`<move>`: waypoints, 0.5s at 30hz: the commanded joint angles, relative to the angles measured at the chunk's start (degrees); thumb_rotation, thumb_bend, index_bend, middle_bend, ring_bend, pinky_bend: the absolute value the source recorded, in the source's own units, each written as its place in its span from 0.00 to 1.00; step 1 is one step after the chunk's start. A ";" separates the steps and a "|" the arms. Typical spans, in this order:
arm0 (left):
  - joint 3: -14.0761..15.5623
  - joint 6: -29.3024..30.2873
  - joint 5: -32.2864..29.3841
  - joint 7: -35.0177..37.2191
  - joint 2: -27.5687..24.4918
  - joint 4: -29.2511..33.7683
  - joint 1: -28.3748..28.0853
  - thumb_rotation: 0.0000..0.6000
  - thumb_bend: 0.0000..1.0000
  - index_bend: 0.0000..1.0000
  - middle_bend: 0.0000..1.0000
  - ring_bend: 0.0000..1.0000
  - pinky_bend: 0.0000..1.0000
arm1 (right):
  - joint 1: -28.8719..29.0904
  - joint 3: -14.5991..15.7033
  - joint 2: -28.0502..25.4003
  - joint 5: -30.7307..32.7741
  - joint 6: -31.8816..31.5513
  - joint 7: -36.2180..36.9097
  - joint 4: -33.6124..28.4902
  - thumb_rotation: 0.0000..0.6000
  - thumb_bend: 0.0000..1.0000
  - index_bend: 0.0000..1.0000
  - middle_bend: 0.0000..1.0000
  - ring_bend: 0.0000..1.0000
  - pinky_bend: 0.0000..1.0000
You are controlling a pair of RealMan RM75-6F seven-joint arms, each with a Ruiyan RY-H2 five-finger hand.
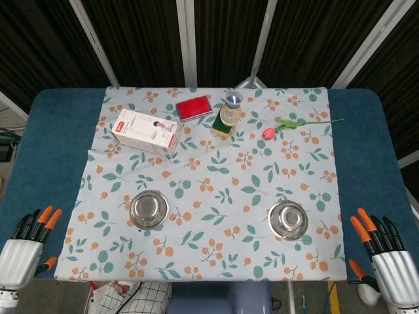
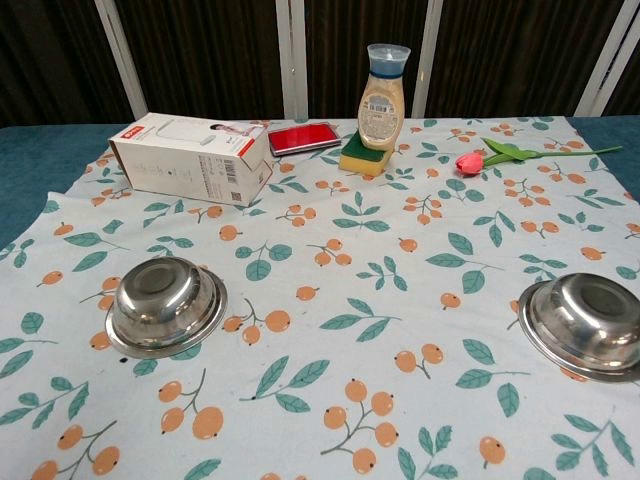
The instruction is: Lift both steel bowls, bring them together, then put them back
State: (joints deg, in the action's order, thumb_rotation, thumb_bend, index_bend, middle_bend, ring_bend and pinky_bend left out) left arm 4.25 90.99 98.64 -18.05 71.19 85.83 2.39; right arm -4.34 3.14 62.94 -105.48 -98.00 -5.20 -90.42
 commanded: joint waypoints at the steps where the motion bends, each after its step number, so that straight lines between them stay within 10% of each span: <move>1: -0.27 -0.67 -0.76 0.18 -0.15 0.05 -0.28 1.00 0.08 0.00 0.00 0.00 0.10 | 0.30 -0.15 0.20 0.33 0.60 -0.38 -0.17 1.00 0.31 0.00 0.00 0.00 0.01; 15: 0.59 -3.14 0.26 -1.64 1.07 1.36 -1.69 1.00 0.09 0.00 0.00 0.00 0.10 | -0.03 0.63 -0.17 -0.27 0.15 -0.19 -0.16 1.00 0.31 0.00 0.00 0.00 0.01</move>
State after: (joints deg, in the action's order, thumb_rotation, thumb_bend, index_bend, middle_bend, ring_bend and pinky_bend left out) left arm 4.56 88.13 98.51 -19.37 71.93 87.02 0.95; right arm -4.31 3.71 62.81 -105.69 -97.79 -5.44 -90.61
